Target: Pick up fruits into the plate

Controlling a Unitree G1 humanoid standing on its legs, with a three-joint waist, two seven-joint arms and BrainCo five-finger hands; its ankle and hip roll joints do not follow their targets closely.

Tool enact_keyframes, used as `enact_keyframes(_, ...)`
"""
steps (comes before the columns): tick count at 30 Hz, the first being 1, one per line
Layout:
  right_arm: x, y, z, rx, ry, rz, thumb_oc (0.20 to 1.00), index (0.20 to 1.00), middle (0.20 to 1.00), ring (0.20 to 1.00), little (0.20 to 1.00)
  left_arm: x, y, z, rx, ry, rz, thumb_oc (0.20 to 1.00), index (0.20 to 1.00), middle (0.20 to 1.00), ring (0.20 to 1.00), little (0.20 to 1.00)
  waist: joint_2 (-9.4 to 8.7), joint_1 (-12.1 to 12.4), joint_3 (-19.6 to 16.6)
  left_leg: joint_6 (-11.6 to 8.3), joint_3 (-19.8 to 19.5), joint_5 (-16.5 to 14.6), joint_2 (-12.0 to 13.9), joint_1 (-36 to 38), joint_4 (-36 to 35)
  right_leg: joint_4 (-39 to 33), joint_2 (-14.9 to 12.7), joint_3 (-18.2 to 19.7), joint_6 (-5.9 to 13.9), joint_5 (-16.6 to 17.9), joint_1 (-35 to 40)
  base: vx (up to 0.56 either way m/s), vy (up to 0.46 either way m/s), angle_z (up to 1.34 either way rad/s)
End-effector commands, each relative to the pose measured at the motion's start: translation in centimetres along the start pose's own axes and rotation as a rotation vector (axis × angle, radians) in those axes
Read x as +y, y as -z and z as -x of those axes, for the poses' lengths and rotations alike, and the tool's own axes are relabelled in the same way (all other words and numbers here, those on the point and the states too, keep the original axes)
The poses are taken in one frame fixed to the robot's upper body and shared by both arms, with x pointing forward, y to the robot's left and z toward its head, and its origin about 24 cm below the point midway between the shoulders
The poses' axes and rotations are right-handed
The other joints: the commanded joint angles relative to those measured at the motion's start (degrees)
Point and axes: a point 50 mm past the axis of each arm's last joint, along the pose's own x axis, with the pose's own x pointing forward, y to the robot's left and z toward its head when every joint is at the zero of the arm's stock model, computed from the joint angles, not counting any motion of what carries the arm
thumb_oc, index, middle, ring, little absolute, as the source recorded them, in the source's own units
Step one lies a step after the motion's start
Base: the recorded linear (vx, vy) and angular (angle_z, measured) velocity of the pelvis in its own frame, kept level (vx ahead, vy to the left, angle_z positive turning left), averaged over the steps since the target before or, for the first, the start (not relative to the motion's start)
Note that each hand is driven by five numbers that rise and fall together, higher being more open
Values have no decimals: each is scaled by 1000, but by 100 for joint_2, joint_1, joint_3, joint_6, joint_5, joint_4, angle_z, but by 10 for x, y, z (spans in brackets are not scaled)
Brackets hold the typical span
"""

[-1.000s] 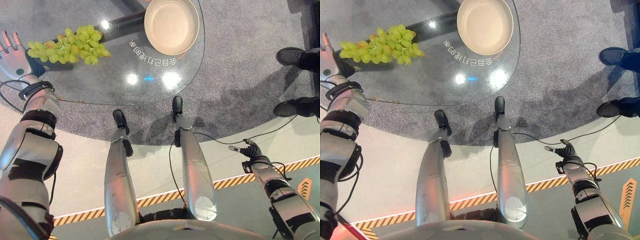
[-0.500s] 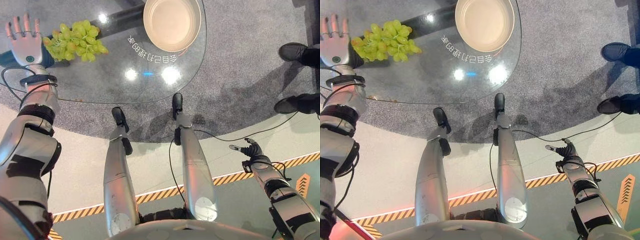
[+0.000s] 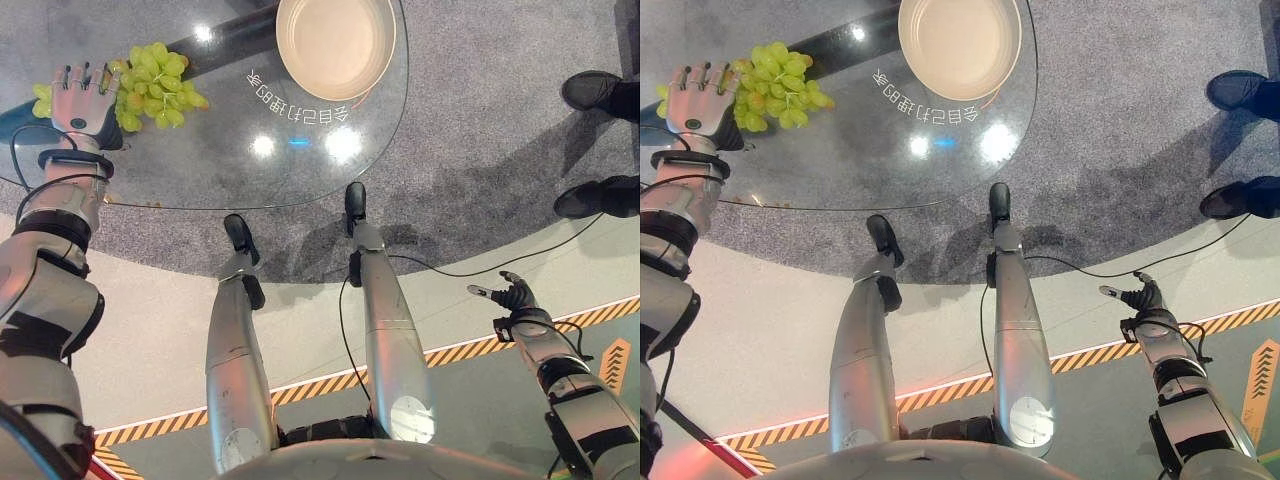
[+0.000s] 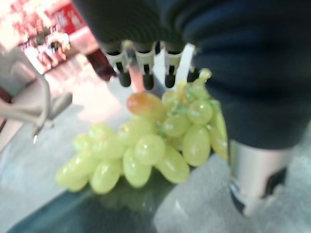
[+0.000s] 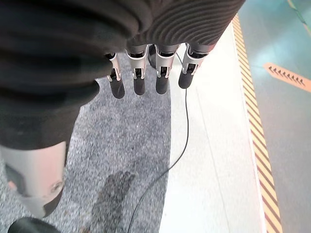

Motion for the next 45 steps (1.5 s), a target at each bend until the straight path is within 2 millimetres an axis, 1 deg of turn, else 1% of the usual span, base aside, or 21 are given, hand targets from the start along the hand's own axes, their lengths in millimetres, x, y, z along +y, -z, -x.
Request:
enact_keyframes(1,-37,27,6,46,80,66,1000,1000,1000,1000,1000,-27,22,17,83,156,-17,1000,1000,1000,1000,1000,145,-99,-138,278,-122,-573,-591,-109,231,280,660,-152,-316,-526,164,0,0,0)
enact_keyframes(8,-39,20,5,10,72,32,1000,1000,1000,1000,1000,-11,55,15,332,27,91,1000,1000,1000,1000,1000,-85,-120,-138,308,-90,-324,-572,-297,120,37,681,-216,-358,-237,50,-23,-35,-1)
enact_keyframes(9,-35,23,7,16,61,33,1000,1000,1000,1000,1000,-9,59,16,370,-3,113,1000,1000,1000,1000,1000,-115,-92,-138,276,-162,-556,-550,-242,225,129,725,-216,-333,-437,127,68,-62,0)
enact_keyframes(12,-28,30,9,22,37,23,1000,1000,1000,1000,1000,0,71,15,490,-83,217,1000,1000,1000,1000,1000,-229,-68,-138,276,-225,-583,-533,-336,285,152,750,-247,-338,-443,88,22,-92,1)
enact_keyframes(15,-15,32,11,20,-1,16,1000,1000,1000,1000,1000,10,78,13,575,-145,292,1000,1000,1000,1000,1000,-371,-55,-138,316,-261,-395,-549,-523,265,78,751,-287,-366,-241,-38,-13,-123,8)
enact_keyframes(16,-6,34,12,20,-26,12,1000,1000,1000,1000,1000,14,80,12,597,-180,299,1000,1000,1000,1000,1000,-417,-12,-138,289,-347,-627,-538,-446,325,126,794,-295,-328,-421,57,-65,-131,4)
enact_keyframes(17,-5,33,12,15,-28,8,1000,1000,1000,1000,1000,16,80,11,601,-187,300,1000,1000,1000,1000,1000,-450,-27,-138,318,-302,-408,-551,-544,259,44,769,-310,-358,-229,-26,7,-123,3)
enact_keyframes(22,12,28,15,-13,-78,-23,1000,1000,1000,1000,1000,22,79,9,641,-217,286,1000,1000,1000,1000,1000,-598,4,-138,309,-375,-435,-545,-550,245,6,794,-364,-329,-200,19,5,-90,1)
enact_keyframes(23,13,28,15,-14,-85,-26,1000,1000,1000,1000,1000,22,79,9,640,-212,284,1000,1000,1000,1000,1000,-592,24,-138,280,-426,-660,-526,-460,309,75,823,-359,-295,-383,105,3,-83,1)
enact_keyframes(24,14,24,14,-29,-93,-33,1000,1000,1000,1000,1000,24,78,7,638,-218,286,1000,1000,1000,1000,1000,-644,6,-138,301,-377,-438,-531,-565,247,-15,795,-392,-323,-181,20,77,-57,3)
enact_keyframes(25,15,24,14,-28,-96,-32,1000,1000,1000,1000,1000,23,78,8,635,-216,284,1000,1000,1000,1000,1000,-628,28,-138,271,-428,-661,-514,-472,309,57,824,-382,-290,-367,107,-71,-98,5)
enact_keyframes(26,17,20,14,-43,-101,-46,1000,1000,1000,1000,1000,26,76,5,623,-217,288,1000,1000,1000,1000,1000,-675,15,-138,285,-395,-438,-522,-571,241,-27,789,-413,-311,-161,21,78,-56,5)
enact_keyframes(27,19,20,14,-44,-103,-46,1000,1000,1000,1000,1000,26,75,5,616,-213,286,1000,1000,1000,1000,1000,-660,37,-138,252,-448,-662,-503,-479,307,46,819,-403,-276,-345,107,-70,-86,5)
enact_keyframes(28,20,17,14,-56,-104,-51,1000,1000,1000,1000,1000,29,74,2,599,-214,284,1000,1000,1000,1000,1000,-696,15,-138,271,-399,-448,-513,-577,254,-35,785,-424,-305,-157,29,78,-47,4)
enact_keyframes(29,21,14,14,-61,-105,-56,1000,1000,1000,1000,1000,30,71,0,570,-199,270,1000,1000,1000,1000,1000,-676,25,-138,238,-436,-679,-490,-475,310,25,815,-415,-270,-335,112,-71,-49,4)
enact_keyframes(30,20,12,13,-66,-102,-60,1000,1000,1000,1000,1000,31,70,-1,564,-199,269,1000,1000,1000,1000,1000,-696,-2,-138,265,-382,-457,-509,-571,246,-49,785,-427,-303,-144,22,74,-10,1)
enact_keyframes(31,20,12,13,-67,-101,-58,1000,1000,1000,1000,1000,30,68,-2,540,-184,267,1000,1000,1000,1000,1000,-670,9,-138,238,-422,-682,-491,-465,303,24,816,-413,-269,-329,109,0,0,0)
enact_keyframes(34,18,6,12,-77,-94,-61,1000,1000,1000,1000,1000,28,54,-6,427,-134,213,1000,1000,1000,1000,1000,-643,-30,-138,234,-379,-677,-487,-424,272,-4,805,-408,-258,-307,122,24,5,0)
enact_keyframes(36,16,4,11,-84,-90,-64,1000,1000,1000,1000,1000,28,51,-8,386,-106,168,1000,1000,1000,1000,1000,-650,-65,-138,259,-309,-443,-501,-496,177,-94,764,-417,-288,-110,41,-42,21,-1)
enact_keyframes(37,13,3,11,-85,-84,-61,1000,1000,1000,1000,1000,24,43,-9,316,-65,101,1000,1000,1000,1000,1000,-590,-63,-138,224,-334,-654,-482,-386,231,-38,779,-395,-250,-282,131,-3,47,1)
enact_keyframes(45,1,0,9,-106,-67,-54,1000,1000,1000,1000,1000,17,29,-7,152,-57,-209,1000,1000,1000,1000,1000,-409,-157,-138,225,-199,-632,-498,-255,157,-105,718,-320,-233,-258,160,10,71,-1)
